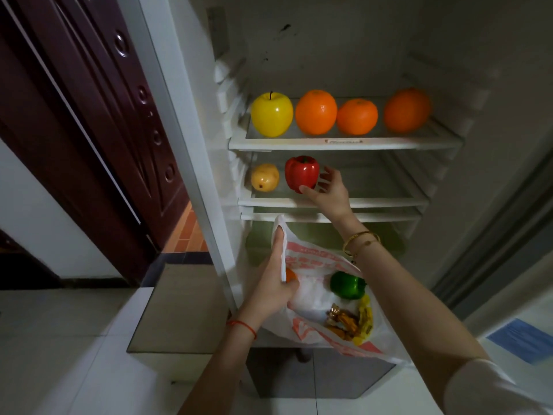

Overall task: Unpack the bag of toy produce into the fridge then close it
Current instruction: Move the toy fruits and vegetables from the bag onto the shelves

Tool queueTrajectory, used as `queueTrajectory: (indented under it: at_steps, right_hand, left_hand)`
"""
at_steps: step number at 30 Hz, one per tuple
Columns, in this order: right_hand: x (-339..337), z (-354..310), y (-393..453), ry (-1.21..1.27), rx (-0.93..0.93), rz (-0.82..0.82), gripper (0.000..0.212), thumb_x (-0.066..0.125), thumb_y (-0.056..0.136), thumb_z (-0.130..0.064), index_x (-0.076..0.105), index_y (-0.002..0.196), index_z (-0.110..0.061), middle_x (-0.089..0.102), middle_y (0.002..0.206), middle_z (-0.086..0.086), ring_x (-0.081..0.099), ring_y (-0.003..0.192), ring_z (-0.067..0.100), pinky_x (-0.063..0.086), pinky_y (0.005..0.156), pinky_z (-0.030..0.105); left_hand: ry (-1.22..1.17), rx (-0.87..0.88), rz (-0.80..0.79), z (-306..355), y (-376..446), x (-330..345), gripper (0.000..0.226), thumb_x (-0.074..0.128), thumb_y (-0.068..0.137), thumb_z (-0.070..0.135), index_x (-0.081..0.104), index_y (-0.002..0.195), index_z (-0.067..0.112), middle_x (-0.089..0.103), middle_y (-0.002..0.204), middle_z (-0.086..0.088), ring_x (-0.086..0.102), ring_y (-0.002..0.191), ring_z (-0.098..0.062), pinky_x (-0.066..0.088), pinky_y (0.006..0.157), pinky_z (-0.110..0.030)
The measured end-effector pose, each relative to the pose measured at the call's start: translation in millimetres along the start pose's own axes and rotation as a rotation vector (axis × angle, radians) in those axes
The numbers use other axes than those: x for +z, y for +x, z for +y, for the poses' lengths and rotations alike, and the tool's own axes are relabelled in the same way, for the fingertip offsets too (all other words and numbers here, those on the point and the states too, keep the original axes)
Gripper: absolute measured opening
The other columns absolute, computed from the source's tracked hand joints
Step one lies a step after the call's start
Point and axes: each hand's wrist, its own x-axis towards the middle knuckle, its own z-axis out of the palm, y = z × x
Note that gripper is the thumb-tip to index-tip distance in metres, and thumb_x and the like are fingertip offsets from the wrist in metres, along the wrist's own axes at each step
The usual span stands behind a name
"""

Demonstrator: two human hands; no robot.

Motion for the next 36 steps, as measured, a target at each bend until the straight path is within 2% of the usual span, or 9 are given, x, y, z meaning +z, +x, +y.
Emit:
queueTrajectory:
  at_steps: [3, 7, 11, 16, 21, 25, 31, 34, 36]
  right_hand:
    - [-10.7, 1.5, -12.6, 0.02, -0.002, 0.063, 0.067, 0.077, 0.081, -0.023, 0.042, 0.137, -0.011, 0.056, 0.128, 0.006, 0.056, 0.116, 0.02, 0.048, 0.1, 0.035]
    - [-41.5, 0.5, -43.3, 0.152, -0.02, 0.035, 0.011, 0.059, 0.094, -0.013, 0.062, 0.101, -0.006, 0.066, 0.089, 0.005, 0.064, 0.081, 0.017, 0.058, 0.084, 0.039]
    - [-71.8, 13.5, -75.1, 0.225, 0.165, -0.317, 0.033, 0.05, 0.1, -0.019, 0.068, 0.094, 0.008, 0.069, 0.08, 0.018, 0.065, 0.065, 0.022, 0.057, 0.058, 0.028]
    - [-75.1, 64.8, -93.1, -0.169, 0.567, -0.577, 0.024, 0.056, 0.097, -0.016, 0.068, 0.102, 0.005, 0.073, 0.095, 0.021, 0.074, 0.075, 0.026, 0.063, 0.069, 0.032]
    - [-71.8, 119.6, -93.6, -0.38, 0.688, -0.514, 0.047, 0.058, 0.095, -0.027, 0.042, 0.136, -0.011, 0.061, 0.127, 0.016, 0.07, 0.101, 0.026, 0.06, 0.081, 0.033]
    - [-66.9, 144.4, -97.8, -0.593, 0.569, -0.307, 0.048, 0.058, 0.095, -0.03, 0.048, 0.136, -0.005, 0.057, 0.133, 0.018, 0.059, 0.118, 0.031, 0.049, 0.102, 0.037]
    - [-52.0, 170.2, -103.5, 0.137, 0.829, -0.074, 0.059, 0.064, 0.092, -0.036, 0.043, 0.14, -0.008, 0.05, 0.137, 0.02, 0.053, 0.119, 0.033, 0.052, 0.093, 0.039]
    - [-44.8, 182.9, -96.0, 0.163, 0.81, 0.077, 0.062, 0.07, 0.087, -0.036, 0.047, 0.136, -0.006, 0.053, 0.134, 0.019, 0.055, 0.119, 0.034, 0.054, 0.09, 0.043]
    - [-40.2, 186.9, -93.6, 0.172, 0.77, 0.149, 0.054, 0.071, 0.087, -0.026, 0.051, 0.131, -0.001, 0.056, 0.131, 0.02, 0.057, 0.113, 0.032, 0.054, 0.09, 0.043]
  left_hand:
    - [-0.009, 0.028, -0.006, -1.5, 0.4, 1.2, 0.107, 0.057, 0.086, -0.007, -0.015, 0.147, 0.044, 0.024, 0.13, 0.036, 0.04, 0.107, 0.027, 0.039, 0.08, 0.003]
    - [-0.018, 0.018, -0.001, -0.8, -3.7, 1.2, 0.109, 0.059, 0.086, -0.005, -0.014, 0.142, 0.054, 0.032, 0.135, 0.028, 0.048, 0.111, 0.016, 0.045, 0.085, -0.007]
    - [-0.05, 0.048, -0.002, 0.8, -6.4, 3.5, 0.106, 0.057, 0.085, -0.01, -0.012, 0.149, 0.038, 0.023, 0.119, 0.043, 0.039, 0.099, 0.037, 0.042, 0.079, 0.0]
    - [-0.02, 0.06, 0.017, 7.0, -10.3, 6.7, 0.107, 0.061, 0.085, -0.004, -0.013, 0.14, 0.051, 0.025, 0.134, 0.028, 0.042, 0.119, 0.006, 0.05, 0.092, -0.019]
    - [-0.006, 0.066, 0.022, 7.7, -14.3, 10.0, 0.105, 0.059, 0.086, -0.007, -0.013, 0.14, 0.048, 0.023, 0.125, 0.032, 0.032, 0.123, 0.004, 0.047, 0.083, -0.007]
    - [0.013, 0.066, 0.024, 6.8, -17.7, 12.7, 0.104, 0.062, 0.087, -0.004, -0.013, 0.139, 0.048, 0.018, 0.127, 0.034, 0.031, 0.122, 0.006, 0.043, 0.084, -0.003]
    - [0.011, 0.056, -0.014, 8.1, -16.9, 18.2, 0.103, 0.065, 0.087, 0.002, -0.012, 0.14, 0.047, 0.024, 0.125, 0.04, 0.041, 0.117, 0.011, 0.045, 0.081, -0.003]
    - [-0.003, 0.054, -0.046, 1.7, -13.0, 18.6, 0.103, 0.064, 0.088, 0.001, -0.012, 0.144, 0.043, 0.018, 0.118, 0.05, 0.032, 0.105, 0.037, 0.038, 0.082, 0.003]
    - [0.008, 0.046, -0.046, -0.3, -11.4, 18.2, 0.105, 0.065, 0.088, 0.004, -0.012, 0.146, 0.044, 0.02, 0.118, 0.049, 0.036, 0.111, 0.03, 0.041, 0.091, -0.003]
